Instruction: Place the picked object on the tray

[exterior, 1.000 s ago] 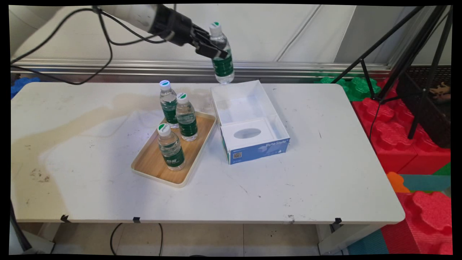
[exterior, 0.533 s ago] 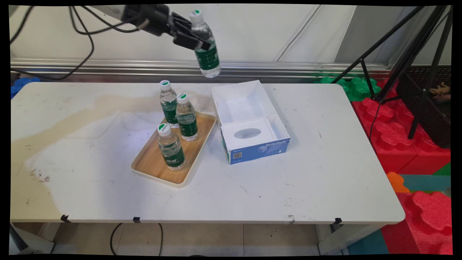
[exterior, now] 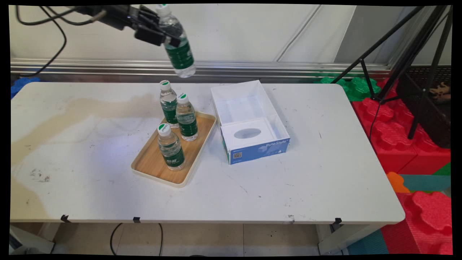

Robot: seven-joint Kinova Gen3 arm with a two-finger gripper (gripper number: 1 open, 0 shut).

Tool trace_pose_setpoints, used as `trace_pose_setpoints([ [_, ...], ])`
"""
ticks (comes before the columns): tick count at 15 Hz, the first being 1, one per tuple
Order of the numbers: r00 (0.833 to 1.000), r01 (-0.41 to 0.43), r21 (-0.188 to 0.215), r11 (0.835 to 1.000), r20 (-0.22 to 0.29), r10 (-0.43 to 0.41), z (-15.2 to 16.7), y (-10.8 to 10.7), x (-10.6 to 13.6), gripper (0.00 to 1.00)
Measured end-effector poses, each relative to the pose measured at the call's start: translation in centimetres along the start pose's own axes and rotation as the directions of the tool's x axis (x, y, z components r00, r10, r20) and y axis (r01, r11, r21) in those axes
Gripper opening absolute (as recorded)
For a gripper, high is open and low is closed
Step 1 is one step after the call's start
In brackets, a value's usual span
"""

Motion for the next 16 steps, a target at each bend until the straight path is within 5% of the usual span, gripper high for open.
trace_pose_setpoints([
  [9, 0.998, -0.009, -0.033, 0.999, 0.063, 0.011, -4.2, 1.7, -2.7, 0.00],
  [16, 0.993, 0.009, -0.051, 0.999, 0.121, -0.003, -3.9, 3.1, -6.3, 0.00],
])
